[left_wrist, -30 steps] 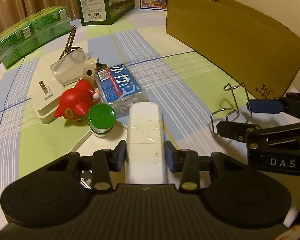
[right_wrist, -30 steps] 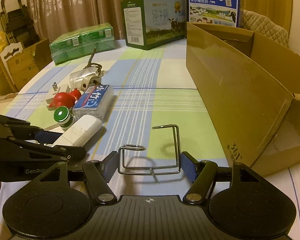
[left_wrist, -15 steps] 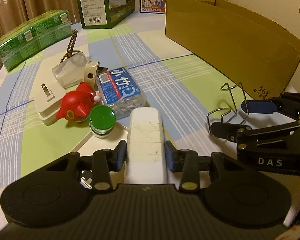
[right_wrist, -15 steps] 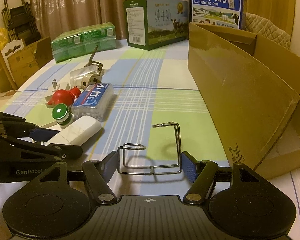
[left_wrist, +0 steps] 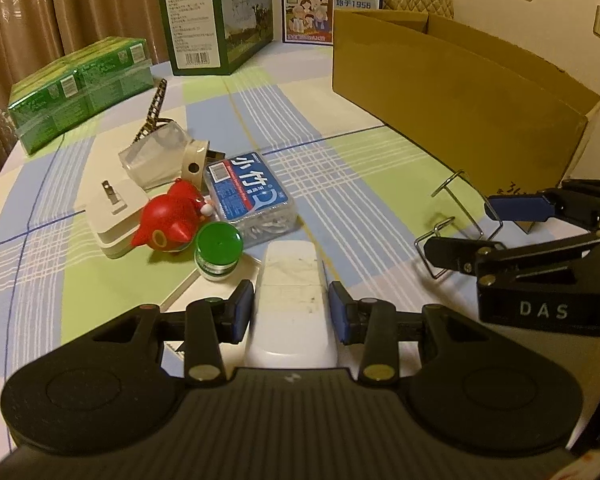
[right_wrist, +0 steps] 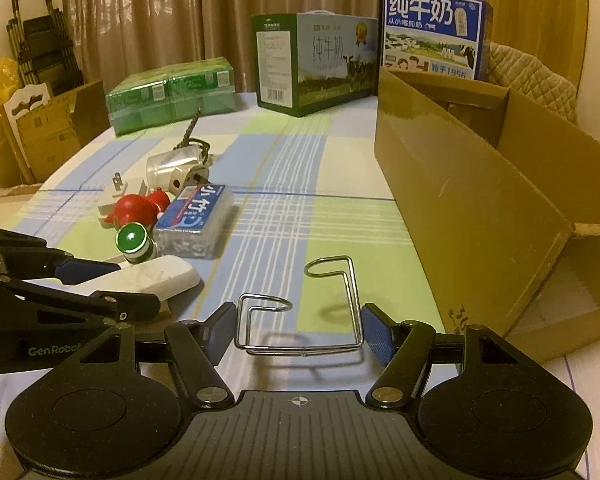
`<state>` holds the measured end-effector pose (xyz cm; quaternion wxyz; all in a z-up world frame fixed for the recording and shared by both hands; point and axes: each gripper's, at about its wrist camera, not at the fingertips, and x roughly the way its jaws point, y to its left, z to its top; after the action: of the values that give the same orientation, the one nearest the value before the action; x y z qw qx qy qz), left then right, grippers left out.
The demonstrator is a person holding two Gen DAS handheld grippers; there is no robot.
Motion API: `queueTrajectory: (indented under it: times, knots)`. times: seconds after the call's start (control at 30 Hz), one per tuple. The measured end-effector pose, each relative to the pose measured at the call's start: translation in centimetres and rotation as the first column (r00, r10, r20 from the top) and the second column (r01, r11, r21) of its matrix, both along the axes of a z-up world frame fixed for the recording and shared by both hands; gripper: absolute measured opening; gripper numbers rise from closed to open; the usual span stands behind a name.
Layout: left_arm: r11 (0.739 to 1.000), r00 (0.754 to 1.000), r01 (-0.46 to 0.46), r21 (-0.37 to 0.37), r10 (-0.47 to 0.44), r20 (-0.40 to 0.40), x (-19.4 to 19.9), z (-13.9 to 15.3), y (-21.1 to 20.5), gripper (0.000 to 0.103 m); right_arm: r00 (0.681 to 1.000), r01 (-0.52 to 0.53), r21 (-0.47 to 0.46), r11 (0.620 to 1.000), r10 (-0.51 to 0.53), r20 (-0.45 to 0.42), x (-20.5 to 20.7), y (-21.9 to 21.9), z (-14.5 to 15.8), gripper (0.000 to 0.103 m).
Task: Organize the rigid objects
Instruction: 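Grasp the white USB stick with the left gripper and lift it, then carry the rack and stick into the cardboard box and open both grippers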
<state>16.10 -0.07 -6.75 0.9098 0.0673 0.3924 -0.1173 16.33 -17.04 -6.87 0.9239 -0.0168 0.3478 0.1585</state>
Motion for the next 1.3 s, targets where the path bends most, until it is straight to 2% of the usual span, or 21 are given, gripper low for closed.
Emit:
queueTrajectory:
  times: [0.53, 0.63, 0.8, 0.93, 1.1, 1.3]
  knots:
    - [0.998, 0.998, -0.031, -0.055, 0.034, 0.058, -3.0, 2.6, 0.4, 0.035, 0.999, -0.002, 0.046, 0.999, 0.0, 0.042, -1.3, -0.8, 2.5, 0.064]
    - [0.997, 0.996, -0.044, -0.067, 0.049, 0.075, -3.1, 3.7, 0.5, 0.035, 0.998, -0.009, 0.066, 0.998, 0.005, 0.063, -1.5, -0.8, 3.4, 0.064]
    - [0.994, 0.991, -0.064, -0.094, 0.075, 0.114, -3.3, 6.5, 0.0, 0.035, 0.991, -0.011, 0.112, 0.994, -0.004, 0.136, -1.7, -1.3, 6.6, 0.064]
    - [0.994, 0.986, -0.041, -0.101, 0.057, 0.157, -3.0, 9.2, -1.9, 0.035, 0.982, 0.006, 0.16, 0.987, -0.037, 0.188, -1.5, -2.8, 10.1, 0.064]
    - [0.993, 0.976, 0.027, -0.117, -0.001, 0.217, -2.1, 12.8, -5.9, 0.035, 0.97, 0.037, 0.152, 0.988, -0.072, 0.231, -0.6, -6.6, 14.0, 0.065]
    - [0.983, 0.964, 0.127, -0.13, -0.092, 0.249, -0.4, 15.1, -11.9, 0.035, 0.972, 0.127, 0.124, 0.984, -0.148, 0.182, 1.3, -13.3, 14.9, 0.065]
